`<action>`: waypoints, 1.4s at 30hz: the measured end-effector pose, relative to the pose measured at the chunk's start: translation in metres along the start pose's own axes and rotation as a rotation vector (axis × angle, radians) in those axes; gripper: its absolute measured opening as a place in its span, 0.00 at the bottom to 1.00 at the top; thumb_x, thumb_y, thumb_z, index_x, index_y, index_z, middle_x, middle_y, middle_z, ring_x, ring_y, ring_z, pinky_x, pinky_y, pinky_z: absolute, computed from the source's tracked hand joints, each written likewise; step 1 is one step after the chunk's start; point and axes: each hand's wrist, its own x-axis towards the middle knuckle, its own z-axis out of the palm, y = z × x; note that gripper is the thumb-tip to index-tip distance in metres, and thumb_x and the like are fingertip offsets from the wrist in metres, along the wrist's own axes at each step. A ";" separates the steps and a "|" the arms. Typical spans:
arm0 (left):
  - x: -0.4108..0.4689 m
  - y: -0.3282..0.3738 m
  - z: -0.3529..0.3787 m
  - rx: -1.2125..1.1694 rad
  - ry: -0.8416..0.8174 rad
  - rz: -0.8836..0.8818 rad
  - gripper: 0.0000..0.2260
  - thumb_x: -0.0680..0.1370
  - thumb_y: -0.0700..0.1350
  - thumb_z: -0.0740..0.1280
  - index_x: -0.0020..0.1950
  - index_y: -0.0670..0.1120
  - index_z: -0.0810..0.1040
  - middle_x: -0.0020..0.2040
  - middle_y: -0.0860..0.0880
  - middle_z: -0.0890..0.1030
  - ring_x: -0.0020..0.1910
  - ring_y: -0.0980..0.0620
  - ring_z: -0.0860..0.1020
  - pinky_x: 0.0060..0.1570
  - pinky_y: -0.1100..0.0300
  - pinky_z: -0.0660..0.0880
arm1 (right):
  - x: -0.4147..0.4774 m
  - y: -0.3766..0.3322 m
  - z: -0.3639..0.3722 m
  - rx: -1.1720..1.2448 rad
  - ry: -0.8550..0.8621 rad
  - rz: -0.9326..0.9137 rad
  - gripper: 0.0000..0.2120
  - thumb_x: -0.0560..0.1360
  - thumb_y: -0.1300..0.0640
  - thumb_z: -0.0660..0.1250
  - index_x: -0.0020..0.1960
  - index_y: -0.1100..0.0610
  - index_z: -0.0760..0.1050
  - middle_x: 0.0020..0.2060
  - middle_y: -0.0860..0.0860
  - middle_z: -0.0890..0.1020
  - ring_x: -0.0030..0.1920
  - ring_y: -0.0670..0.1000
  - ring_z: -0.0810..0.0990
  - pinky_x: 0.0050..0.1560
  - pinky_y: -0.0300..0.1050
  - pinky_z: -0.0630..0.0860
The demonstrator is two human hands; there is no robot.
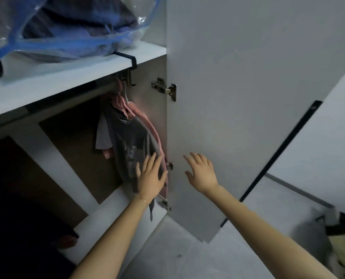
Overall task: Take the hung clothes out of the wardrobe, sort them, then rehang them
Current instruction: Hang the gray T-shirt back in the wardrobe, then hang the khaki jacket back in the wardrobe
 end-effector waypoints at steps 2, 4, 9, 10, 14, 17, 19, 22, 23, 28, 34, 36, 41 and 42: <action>-0.009 0.028 0.011 -0.010 -0.007 0.032 0.31 0.78 0.63 0.50 0.78 0.51 0.63 0.78 0.48 0.65 0.78 0.44 0.61 0.74 0.36 0.52 | -0.028 0.024 -0.003 -0.010 -0.004 0.031 0.27 0.80 0.51 0.61 0.78 0.50 0.58 0.76 0.53 0.60 0.76 0.56 0.56 0.71 0.50 0.55; -0.019 0.059 0.025 -0.018 -0.007 0.062 0.32 0.76 0.63 0.49 0.77 0.52 0.65 0.77 0.48 0.67 0.77 0.44 0.63 0.73 0.35 0.55 | -0.059 0.049 -0.009 -0.015 -0.001 0.062 0.27 0.81 0.51 0.60 0.78 0.50 0.57 0.77 0.53 0.60 0.76 0.56 0.56 0.72 0.52 0.55; -0.056 0.147 0.064 -0.028 -0.096 0.136 0.34 0.76 0.65 0.45 0.79 0.53 0.61 0.78 0.49 0.63 0.78 0.46 0.58 0.74 0.38 0.51 | -0.151 0.115 -0.024 -0.003 0.025 0.140 0.27 0.80 0.50 0.62 0.77 0.51 0.59 0.76 0.53 0.62 0.76 0.58 0.57 0.72 0.53 0.57; -0.066 0.165 0.072 -0.034 -0.116 0.159 0.34 0.76 0.65 0.44 0.79 0.53 0.60 0.79 0.49 0.63 0.79 0.46 0.57 0.75 0.39 0.50 | -0.170 0.130 -0.027 0.001 0.031 0.168 0.27 0.80 0.50 0.62 0.77 0.51 0.60 0.75 0.54 0.63 0.76 0.58 0.57 0.72 0.54 0.57; -0.104 0.234 0.102 -0.074 -0.184 0.266 0.35 0.76 0.66 0.42 0.79 0.53 0.60 0.79 0.51 0.62 0.79 0.48 0.57 0.75 0.43 0.48 | -0.240 0.192 -0.036 -0.001 0.032 0.320 0.27 0.81 0.48 0.60 0.78 0.50 0.57 0.77 0.53 0.61 0.77 0.58 0.56 0.73 0.54 0.55; -0.123 0.287 0.119 -0.122 -0.204 0.358 0.34 0.77 0.65 0.44 0.79 0.52 0.62 0.78 0.51 0.64 0.78 0.48 0.59 0.75 0.45 0.50 | -0.287 0.233 -0.045 -0.003 0.038 0.421 0.28 0.82 0.47 0.59 0.79 0.50 0.55 0.77 0.53 0.59 0.77 0.58 0.55 0.74 0.54 0.54; -0.129 0.322 0.131 -0.140 -0.213 0.423 0.32 0.78 0.64 0.45 0.79 0.52 0.62 0.78 0.51 0.64 0.78 0.48 0.60 0.76 0.46 0.50 | -0.313 0.257 -0.052 -0.007 0.045 0.482 0.28 0.81 0.48 0.59 0.79 0.50 0.55 0.77 0.54 0.60 0.77 0.58 0.55 0.75 0.54 0.54; -0.132 0.376 0.148 -0.155 -0.237 0.508 0.27 0.82 0.60 0.53 0.79 0.52 0.60 0.79 0.50 0.62 0.79 0.48 0.57 0.76 0.46 0.48 | -0.347 0.293 -0.063 -0.027 0.069 0.582 0.28 0.81 0.47 0.59 0.78 0.50 0.55 0.77 0.54 0.59 0.77 0.58 0.55 0.74 0.53 0.54; -0.132 0.392 0.154 -0.161 -0.253 0.532 0.26 0.83 0.58 0.56 0.79 0.52 0.60 0.79 0.50 0.61 0.79 0.48 0.56 0.77 0.46 0.47 | -0.356 0.304 -0.067 -0.033 0.079 0.611 0.29 0.81 0.47 0.60 0.78 0.50 0.55 0.77 0.53 0.59 0.77 0.57 0.55 0.74 0.53 0.54; -0.122 0.468 0.190 -0.171 -0.319 0.646 0.28 0.81 0.61 0.53 0.80 0.53 0.58 0.79 0.50 0.60 0.79 0.48 0.54 0.76 0.44 0.47 | -0.392 0.362 -0.082 -0.028 0.119 0.754 0.29 0.80 0.49 0.61 0.78 0.50 0.55 0.77 0.54 0.59 0.77 0.57 0.54 0.75 0.54 0.53; -0.096 0.565 0.243 -0.192 -0.388 0.783 0.32 0.77 0.64 0.47 0.79 0.53 0.59 0.79 0.49 0.60 0.79 0.46 0.56 0.76 0.43 0.47 | -0.421 0.445 -0.096 -0.029 0.140 0.941 0.31 0.79 0.50 0.61 0.79 0.49 0.54 0.77 0.54 0.58 0.77 0.57 0.54 0.76 0.54 0.53; -0.084 0.601 0.257 -0.196 -0.405 0.833 0.32 0.77 0.64 0.47 0.79 0.52 0.59 0.79 0.48 0.61 0.79 0.46 0.57 0.75 0.43 0.48 | -0.429 0.472 -0.104 -0.024 0.153 1.012 0.31 0.79 0.51 0.61 0.79 0.49 0.53 0.77 0.54 0.58 0.78 0.57 0.53 0.76 0.54 0.53; -0.060 0.682 0.289 -0.220 -0.437 1.003 0.34 0.76 0.65 0.43 0.79 0.51 0.60 0.79 0.47 0.62 0.78 0.45 0.58 0.75 0.41 0.51 | -0.451 0.533 -0.120 -0.012 0.210 1.191 0.32 0.80 0.48 0.62 0.79 0.48 0.52 0.77 0.54 0.59 0.77 0.57 0.55 0.76 0.56 0.53; -0.057 0.697 0.296 -0.217 -0.448 1.031 0.34 0.77 0.65 0.43 0.79 0.52 0.60 0.79 0.48 0.62 0.79 0.45 0.57 0.75 0.41 0.51 | -0.456 0.544 -0.122 -0.012 0.214 1.222 0.32 0.80 0.48 0.62 0.79 0.48 0.52 0.77 0.54 0.59 0.77 0.57 0.55 0.76 0.56 0.54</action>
